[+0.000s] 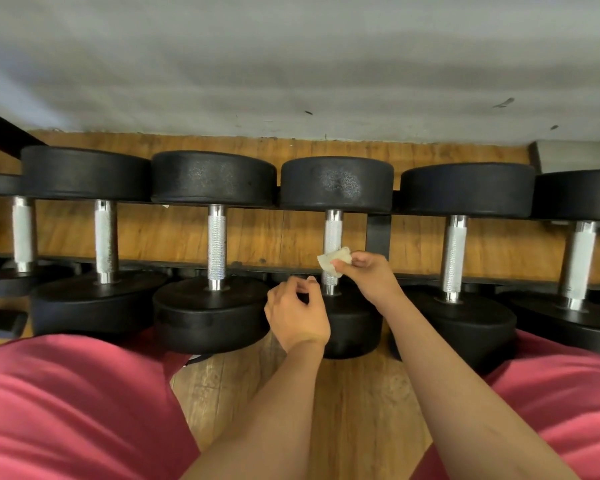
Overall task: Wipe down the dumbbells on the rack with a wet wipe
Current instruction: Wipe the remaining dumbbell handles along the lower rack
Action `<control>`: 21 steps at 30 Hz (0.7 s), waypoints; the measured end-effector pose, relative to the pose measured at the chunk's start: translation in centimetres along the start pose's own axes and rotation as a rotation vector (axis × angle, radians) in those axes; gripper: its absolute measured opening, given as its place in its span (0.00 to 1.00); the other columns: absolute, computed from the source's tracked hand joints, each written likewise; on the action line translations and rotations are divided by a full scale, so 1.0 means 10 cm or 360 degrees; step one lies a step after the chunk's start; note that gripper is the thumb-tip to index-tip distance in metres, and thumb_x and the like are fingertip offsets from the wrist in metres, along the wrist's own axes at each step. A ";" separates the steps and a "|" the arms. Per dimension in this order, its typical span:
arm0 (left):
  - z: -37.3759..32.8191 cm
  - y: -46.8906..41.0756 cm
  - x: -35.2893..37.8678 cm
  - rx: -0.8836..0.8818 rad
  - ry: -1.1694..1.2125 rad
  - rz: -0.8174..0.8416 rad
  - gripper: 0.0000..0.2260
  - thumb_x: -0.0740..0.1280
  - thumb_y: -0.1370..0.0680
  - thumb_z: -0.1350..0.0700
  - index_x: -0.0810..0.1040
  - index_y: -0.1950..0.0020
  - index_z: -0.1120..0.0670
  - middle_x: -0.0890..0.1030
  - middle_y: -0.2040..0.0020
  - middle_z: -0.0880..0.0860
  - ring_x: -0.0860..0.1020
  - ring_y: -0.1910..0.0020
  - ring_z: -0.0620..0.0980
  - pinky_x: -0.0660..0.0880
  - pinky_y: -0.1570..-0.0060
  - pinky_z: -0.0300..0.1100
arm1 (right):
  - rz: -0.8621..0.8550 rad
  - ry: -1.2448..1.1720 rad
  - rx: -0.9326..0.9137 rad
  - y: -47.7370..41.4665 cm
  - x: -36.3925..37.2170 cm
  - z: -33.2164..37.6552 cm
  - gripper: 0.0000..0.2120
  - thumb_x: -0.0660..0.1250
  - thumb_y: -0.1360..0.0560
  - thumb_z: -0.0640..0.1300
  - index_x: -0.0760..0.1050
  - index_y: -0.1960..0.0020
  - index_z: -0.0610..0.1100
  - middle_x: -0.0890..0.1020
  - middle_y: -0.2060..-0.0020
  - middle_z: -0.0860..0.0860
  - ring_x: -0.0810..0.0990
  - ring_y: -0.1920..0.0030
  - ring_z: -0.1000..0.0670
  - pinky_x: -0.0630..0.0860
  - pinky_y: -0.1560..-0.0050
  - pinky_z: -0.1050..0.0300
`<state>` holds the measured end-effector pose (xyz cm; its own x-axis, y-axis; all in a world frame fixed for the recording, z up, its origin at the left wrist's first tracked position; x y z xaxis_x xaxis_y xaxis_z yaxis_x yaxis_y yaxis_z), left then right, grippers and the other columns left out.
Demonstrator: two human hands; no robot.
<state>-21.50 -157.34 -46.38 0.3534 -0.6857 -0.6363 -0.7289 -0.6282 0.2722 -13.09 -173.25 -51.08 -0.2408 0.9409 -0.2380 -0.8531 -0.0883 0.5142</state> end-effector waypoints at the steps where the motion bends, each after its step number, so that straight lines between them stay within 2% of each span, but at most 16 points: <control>1: 0.00 0.00 0.00 -0.0001 -0.0003 0.0002 0.09 0.65 0.21 0.51 0.74 0.61 0.50 0.65 0.63 0.35 0.68 0.51 0.44 0.70 0.39 0.53 | 0.0000 0.0050 -0.0019 -0.01 0.00 0.01 0.10 0.71 0.25 0.44 0.82 0.55 0.37 0.82 0.62 0.48 0.78 0.60 0.55 0.71 0.60 0.66; 3: 0.00 0.00 0.00 -0.0010 -0.0008 0.0011 0.09 0.64 0.21 0.51 0.74 0.61 0.49 0.65 0.62 0.35 0.68 0.51 0.44 0.70 0.39 0.52 | -0.0025 0.0113 -0.0058 -0.03 -0.03 0.02 0.14 0.71 0.25 0.45 0.80 0.56 0.32 0.82 0.61 0.38 0.76 0.61 0.50 0.70 0.60 0.61; 4: 0.00 0.00 0.00 -0.0015 -0.0007 0.0017 0.09 0.64 0.21 0.51 0.74 0.61 0.49 0.65 0.62 0.35 0.69 0.50 0.45 0.70 0.39 0.52 | -0.0028 0.0132 -0.0063 -0.04 -0.06 0.01 0.15 0.71 0.25 0.45 0.80 0.57 0.31 0.81 0.60 0.36 0.76 0.62 0.50 0.69 0.61 0.61; 7: -0.02 0.00 0.00 -0.0019 0.0005 0.0013 0.09 0.65 0.21 0.51 0.74 0.60 0.49 0.65 0.62 0.35 0.71 0.49 0.47 0.70 0.39 0.52 | 0.0054 0.0217 -0.0039 -0.04 -0.06 -0.02 0.11 0.70 0.24 0.45 0.81 0.56 0.36 0.83 0.60 0.42 0.78 0.61 0.53 0.70 0.62 0.67; 10: 0.00 0.00 0.00 -0.0016 0.0000 0.0007 0.09 0.65 0.21 0.51 0.74 0.61 0.49 0.65 0.62 0.35 0.70 0.50 0.45 0.70 0.39 0.52 | 0.0153 0.0332 -0.0047 -0.03 0.04 -0.02 0.08 0.71 0.25 0.46 0.82 0.52 0.41 0.84 0.58 0.51 0.80 0.56 0.54 0.73 0.57 0.63; 13: 0.00 0.00 0.00 -0.0020 0.0006 0.0004 0.09 0.65 0.21 0.51 0.74 0.61 0.49 0.65 0.62 0.35 0.69 0.51 0.44 0.71 0.39 0.53 | 0.0083 0.0412 -0.0108 -0.03 0.01 0.00 0.10 0.71 0.25 0.47 0.82 0.56 0.39 0.84 0.60 0.47 0.81 0.58 0.49 0.75 0.56 0.55; 16: 0.00 0.00 0.00 -0.0013 0.0005 -0.0002 0.09 0.65 0.21 0.51 0.74 0.61 0.49 0.65 0.62 0.35 0.69 0.51 0.44 0.71 0.40 0.53 | 0.0064 0.0423 -0.0128 -0.02 -0.05 -0.04 0.14 0.71 0.25 0.48 0.81 0.58 0.36 0.83 0.61 0.41 0.81 0.58 0.41 0.73 0.58 0.53; 19: -0.01 0.00 0.00 -0.0006 0.0010 -0.0003 0.09 0.65 0.21 0.51 0.74 0.61 0.49 0.65 0.62 0.35 0.70 0.50 0.45 0.71 0.39 0.53 | 0.0144 0.0426 -0.0102 -0.02 0.01 -0.04 0.11 0.72 0.26 0.48 0.82 0.53 0.39 0.85 0.58 0.46 0.82 0.55 0.47 0.77 0.50 0.49; 21: -0.01 0.00 0.00 -0.0005 0.0003 0.0002 0.09 0.65 0.21 0.51 0.74 0.61 0.49 0.65 0.62 0.35 0.71 0.50 0.45 0.71 0.39 0.53 | 0.0150 0.0467 -0.0095 -0.03 0.03 -0.02 0.11 0.73 0.27 0.48 0.83 0.51 0.40 0.85 0.56 0.47 0.82 0.54 0.49 0.78 0.49 0.51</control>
<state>-21.47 -157.37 -46.32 0.3536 -0.6872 -0.6346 -0.7276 -0.6284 0.2750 -13.07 -172.98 -51.50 -0.4362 0.7938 -0.4238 -0.8443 -0.1981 0.4979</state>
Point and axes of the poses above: each hand's wrist, its own y-axis away from the middle knuckle, its own x-axis out of the palm, z = x × y, the point moved 9 cm from there along -y, towards the middle knuckle
